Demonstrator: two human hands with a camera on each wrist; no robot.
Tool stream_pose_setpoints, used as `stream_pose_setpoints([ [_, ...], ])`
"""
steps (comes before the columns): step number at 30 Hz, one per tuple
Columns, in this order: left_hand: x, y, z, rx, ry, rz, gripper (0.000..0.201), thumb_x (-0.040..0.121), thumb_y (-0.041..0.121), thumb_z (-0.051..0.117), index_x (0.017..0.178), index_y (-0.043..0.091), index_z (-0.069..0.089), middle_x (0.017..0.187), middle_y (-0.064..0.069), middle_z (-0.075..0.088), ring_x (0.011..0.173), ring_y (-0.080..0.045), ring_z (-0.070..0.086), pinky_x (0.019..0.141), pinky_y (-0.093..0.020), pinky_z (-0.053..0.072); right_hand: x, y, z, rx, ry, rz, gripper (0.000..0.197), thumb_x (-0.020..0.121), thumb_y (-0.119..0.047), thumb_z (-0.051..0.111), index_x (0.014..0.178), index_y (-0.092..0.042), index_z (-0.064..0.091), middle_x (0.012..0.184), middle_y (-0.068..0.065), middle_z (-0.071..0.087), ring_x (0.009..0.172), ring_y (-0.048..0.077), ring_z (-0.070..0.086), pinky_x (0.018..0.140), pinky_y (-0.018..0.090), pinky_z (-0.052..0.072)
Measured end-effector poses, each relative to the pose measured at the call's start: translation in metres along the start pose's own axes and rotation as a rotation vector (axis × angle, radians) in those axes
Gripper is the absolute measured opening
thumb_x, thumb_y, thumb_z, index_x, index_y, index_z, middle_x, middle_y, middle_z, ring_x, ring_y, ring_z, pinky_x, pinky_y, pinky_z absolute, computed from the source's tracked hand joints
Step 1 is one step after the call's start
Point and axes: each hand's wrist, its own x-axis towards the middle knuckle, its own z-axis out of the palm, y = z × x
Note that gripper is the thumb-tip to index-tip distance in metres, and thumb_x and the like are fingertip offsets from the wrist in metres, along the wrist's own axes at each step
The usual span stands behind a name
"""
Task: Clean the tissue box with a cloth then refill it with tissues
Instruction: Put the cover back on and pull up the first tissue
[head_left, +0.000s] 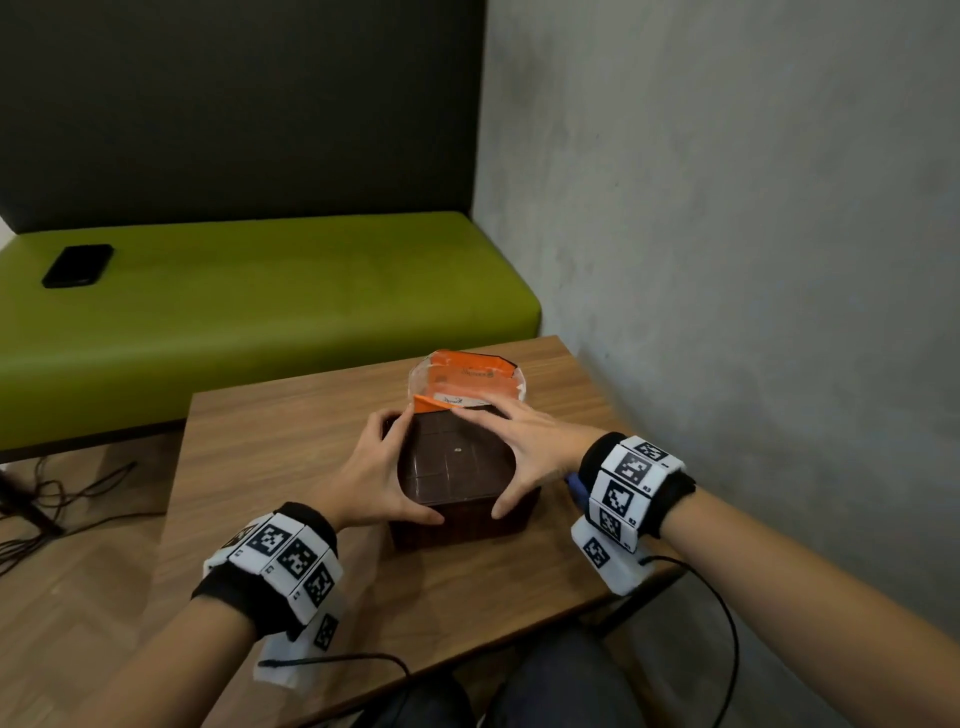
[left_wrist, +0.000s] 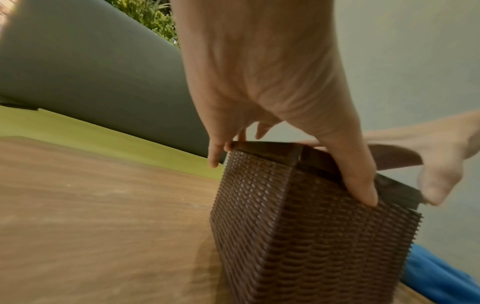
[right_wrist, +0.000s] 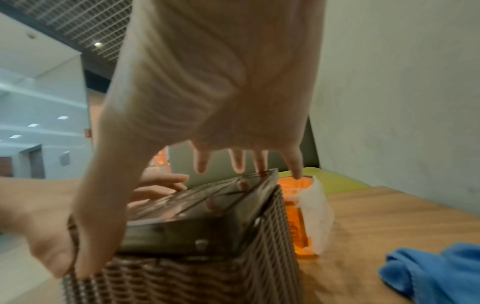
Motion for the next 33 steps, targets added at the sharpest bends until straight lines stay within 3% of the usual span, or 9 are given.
stream_pose_setpoints([
  [10,0.0,0.007,-0.004,0.173,-0.106,-0.093,0.147,0.028,0.075,0.059,0.146,0.016,-0.005,0.147,-0.008,0.01,0.138,-0.025,0.012,0.116,-0.04,0.026,0.0,0.009,0.007,-0.014,-0.061,0.134,0.134,0.051,-0.054,0.083,0.146,-0.029,-0.007,0.153,0.001,-0.006,0.139,0.031,0.019,0.108,0.049,0.035],
  [14,-0.002,0.003,-0.003,0.186,-0.15,-0.105,0.162,0.017,0.092,0.05,0.146,0.016,-0.011,0.151,-0.005,0.0,0.141,-0.024,0.005,0.118,-0.039,0.019,-0.004,0.008,0.023,-0.09,0.014,0.088,0.131,0.055,-0.072,0.069,0.146,-0.026,-0.013,0.157,0.005,-0.013,0.144,0.03,0.0,0.116,0.054,0.014],
  [18,-0.007,0.002,0.004,0.082,-0.118,-0.137,0.147,0.033,0.099,0.029,0.145,0.015,-0.017,0.153,-0.004,-0.029,0.145,-0.019,-0.012,0.12,-0.04,0.007,-0.011,0.003,0.027,-0.112,0.07,0.072,0.117,0.069,-0.074,0.055,0.145,-0.023,-0.016,0.156,0.006,-0.021,0.143,0.025,-0.016,0.115,0.055,-0.003],
  [20,-0.005,0.003,0.008,-0.003,-0.078,-0.167,0.125,0.059,0.086,0.038,0.145,0.013,-0.016,0.152,-0.006,-0.032,0.145,-0.02,-0.012,0.121,-0.038,0.007,-0.013,-0.004,0.031,-0.008,0.138,0.103,0.096,0.082,-0.068,0.042,0.146,-0.023,-0.014,0.156,0.006,-0.02,0.144,0.023,-0.015,0.117,0.055,-0.001],
  [23,-0.003,0.008,0.013,-0.077,-0.059,-0.168,0.093,0.089,0.041,0.049,0.144,0.01,-0.019,0.151,-0.009,-0.033,0.145,-0.022,-0.013,0.12,-0.035,0.007,-0.014,-0.007,0.041,0.102,0.146,0.154,0.079,0.093,-0.056,0.032,0.146,-0.02,-0.014,0.156,0.007,-0.019,0.145,0.025,-0.008,0.117,0.053,0.008],
  [27,0.0,0.007,0.004,-0.281,0.032,-0.293,0.086,0.093,0.038,0.042,0.142,0.014,-0.024,0.158,-0.014,-0.003,0.144,-0.032,0.015,0.116,-0.045,0.024,-0.013,-0.005,0.031,0.473,0.284,0.246,0.08,0.095,-0.051,0.033,0.144,-0.02,-0.022,0.157,0.014,-0.007,0.143,0.033,0.014,0.117,0.047,0.018],
  [29,0.004,0.012,-0.004,-0.39,0.047,-0.447,0.073,0.095,0.043,0.031,0.146,0.01,-0.009,0.148,-0.019,0.032,0.119,-0.039,0.05,0.091,-0.049,0.051,-0.008,-0.005,0.023,0.623,0.353,0.476,0.075,0.096,-0.05,0.031,0.147,-0.014,-0.011,0.154,0.021,0.014,0.14,0.038,0.022,0.113,0.043,0.022],
  [31,0.006,0.027,-0.008,-0.519,0.017,-0.538,0.06,0.096,0.047,0.02,0.14,0.006,0.023,0.126,-0.017,0.048,0.093,-0.036,0.057,0.067,-0.044,0.055,-0.001,-0.007,0.022,0.593,0.269,0.601,0.072,0.095,-0.054,0.028,0.145,-0.004,0.019,0.146,0.023,0.036,0.132,0.038,0.036,0.107,0.04,0.03],
  [33,0.006,0.037,-0.01,-0.606,0.011,-0.547,0.062,0.096,0.047,0.012,0.133,0.005,0.039,0.134,-0.014,0.046,0.115,-0.037,0.049,0.092,-0.049,0.046,0.004,-0.01,0.028,0.521,0.23,0.582,0.071,0.092,-0.059,0.035,0.125,0.002,0.05,0.128,0.023,0.055,0.115,0.038,0.052,0.099,0.041,0.042],
])
